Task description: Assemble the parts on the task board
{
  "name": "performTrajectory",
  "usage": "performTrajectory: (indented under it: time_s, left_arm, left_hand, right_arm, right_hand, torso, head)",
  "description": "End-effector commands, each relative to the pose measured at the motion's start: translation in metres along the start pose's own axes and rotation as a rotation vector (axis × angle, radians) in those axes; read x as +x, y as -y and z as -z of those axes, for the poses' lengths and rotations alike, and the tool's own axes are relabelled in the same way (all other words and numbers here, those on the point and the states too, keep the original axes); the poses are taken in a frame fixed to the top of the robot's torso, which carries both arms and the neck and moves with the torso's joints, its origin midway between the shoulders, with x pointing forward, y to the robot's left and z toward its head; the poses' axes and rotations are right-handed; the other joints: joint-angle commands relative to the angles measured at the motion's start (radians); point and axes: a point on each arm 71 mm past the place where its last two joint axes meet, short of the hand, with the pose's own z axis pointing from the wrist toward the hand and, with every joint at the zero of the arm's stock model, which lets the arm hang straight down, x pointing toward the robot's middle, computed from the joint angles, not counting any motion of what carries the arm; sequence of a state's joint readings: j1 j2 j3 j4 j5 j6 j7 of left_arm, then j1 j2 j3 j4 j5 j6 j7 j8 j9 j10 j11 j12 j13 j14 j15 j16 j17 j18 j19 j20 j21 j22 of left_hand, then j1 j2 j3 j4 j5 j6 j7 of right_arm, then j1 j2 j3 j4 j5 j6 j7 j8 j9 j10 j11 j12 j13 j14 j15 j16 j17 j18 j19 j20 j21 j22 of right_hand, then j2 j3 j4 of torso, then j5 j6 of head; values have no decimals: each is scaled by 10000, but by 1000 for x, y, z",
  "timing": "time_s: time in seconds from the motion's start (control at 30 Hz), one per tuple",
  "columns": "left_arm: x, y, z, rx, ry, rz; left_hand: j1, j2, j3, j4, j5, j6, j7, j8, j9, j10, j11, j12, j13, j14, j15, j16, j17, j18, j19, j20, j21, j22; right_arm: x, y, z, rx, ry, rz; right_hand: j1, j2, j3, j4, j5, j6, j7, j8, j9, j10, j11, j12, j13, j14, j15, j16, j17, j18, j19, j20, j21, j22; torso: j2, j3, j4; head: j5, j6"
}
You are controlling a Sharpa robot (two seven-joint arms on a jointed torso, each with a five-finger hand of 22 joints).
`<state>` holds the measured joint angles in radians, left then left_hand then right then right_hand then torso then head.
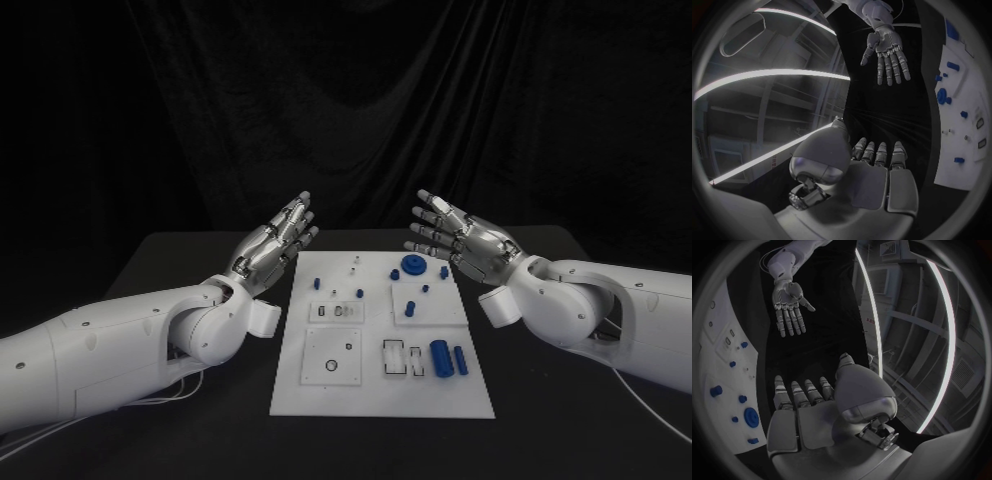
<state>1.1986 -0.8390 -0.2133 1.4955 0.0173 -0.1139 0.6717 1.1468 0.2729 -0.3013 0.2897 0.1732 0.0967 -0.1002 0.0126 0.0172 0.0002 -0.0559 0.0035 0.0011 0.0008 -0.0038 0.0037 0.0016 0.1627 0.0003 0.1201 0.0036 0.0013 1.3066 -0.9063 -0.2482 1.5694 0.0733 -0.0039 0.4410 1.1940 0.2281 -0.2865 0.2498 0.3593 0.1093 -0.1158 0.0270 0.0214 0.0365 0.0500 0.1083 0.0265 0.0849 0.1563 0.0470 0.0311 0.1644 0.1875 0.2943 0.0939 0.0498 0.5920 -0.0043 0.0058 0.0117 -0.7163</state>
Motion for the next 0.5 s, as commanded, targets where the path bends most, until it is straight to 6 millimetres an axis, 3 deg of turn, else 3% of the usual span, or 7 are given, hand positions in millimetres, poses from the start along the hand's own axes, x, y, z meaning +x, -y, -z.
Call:
performTrajectory:
  time_s: [0.03,0.1,0.27,0.33,0.37,0.4,0.5]
  left_arm:
    - [-1,12,5,1310,-415,-727]
    - [-4,14,7,1374,-369,-944]
    - [-11,20,16,1582,-320,-1639]
    - [-14,24,22,1699,-358,-2031]
    - [-15,26,24,1750,-384,-2214]
    - [-15,27,26,1786,-411,-2353]
    - [-16,30,32,1881,-479,-2655]
  left_hand:
    - [164,-36,37,9,137,197,26,89,26,-2,119,-35,-11,-8,280,-37,-16,157,-3,496,-36,-13]
    - [260,-64,48,7,257,330,72,120,45,30,168,-21,2,-8,381,-37,-16,174,13,624,-18,1]
    - [886,-141,172,4,1074,762,286,204,94,371,359,183,121,-8,641,-37,-16,185,194,869,133,105]
    - [1043,-163,189,7,1259,882,312,221,105,437,423,249,140,-8,655,-37,-16,188,261,917,182,132]
    - [1083,-156,197,9,1306,887,288,217,104,440,453,259,140,-8,659,-37,-16,186,271,925,190,135]
    - [1100,-155,194,15,1312,862,216,206,98,439,464,266,139,-8,671,-37,-16,186,282,928,198,139]
    - [1166,-163,192,12,1346,804,69,172,86,442,488,283,139,-8,711,-37,-16,187,323,939,228,154]
  right_arm:
    - [-1,-3,2,158,-646,1388]
    - [-4,-6,3,174,-670,2064]
    - [-12,-17,2,411,-640,4574]
    - [-16,-24,-1,656,-595,6001]
    - [-17,-29,-3,755,-599,6675]
    - [-18,-33,-5,832,-610,7245]
    - [-18,-43,-10,1112,-724,9151]
  right_hand:
    - [716,-166,94,-238,431,210,289,105,41,246,346,733,104,1093,215,517,277,-146,1738,55,659,263]
    - [1130,-267,91,-300,483,611,593,205,93,393,519,1345,134,1927,284,798,419,-227,3111,-7,994,325]
    - [2289,-364,326,-1082,498,1317,1092,312,152,1807,1084,3420,301,6020,375,2087,1113,165,6171,-80,1706,438]
    - [2643,-410,395,-1376,507,2319,1447,562,277,2840,1208,4307,371,7308,174,2448,1236,191,7223,-196,1842,428]
    - [3035,-438,569,-1684,467,3316,1695,866,432,3192,1240,4436,388,7750,23,2574,1265,197,7614,-359,1934,451]
    - [3345,-476,798,-1907,511,4112,2113,1050,534,3606,1110,4478,371,8341,-222,2648,1261,198,8159,-612,2034,469]
    - [3662,-674,1059,-2187,525,4715,1921,1058,562,4632,1066,4450,341,9667,-670,2797,1282,174,9293,-1122,2392,608]
  torso:
    - [263,-40,43]
    - [364,-42,73]
    - [605,-16,110]
    - [673,1,94]
    - [688,7,102]
    - [723,18,123]
    - [788,-13,183]
  head:
    - [-51,-49]
    - [-60,-29]
    - [-46,-58]
    - [-4,-124]
    - [2,-176]
    - [-17,-150]
    - [-90,-237]
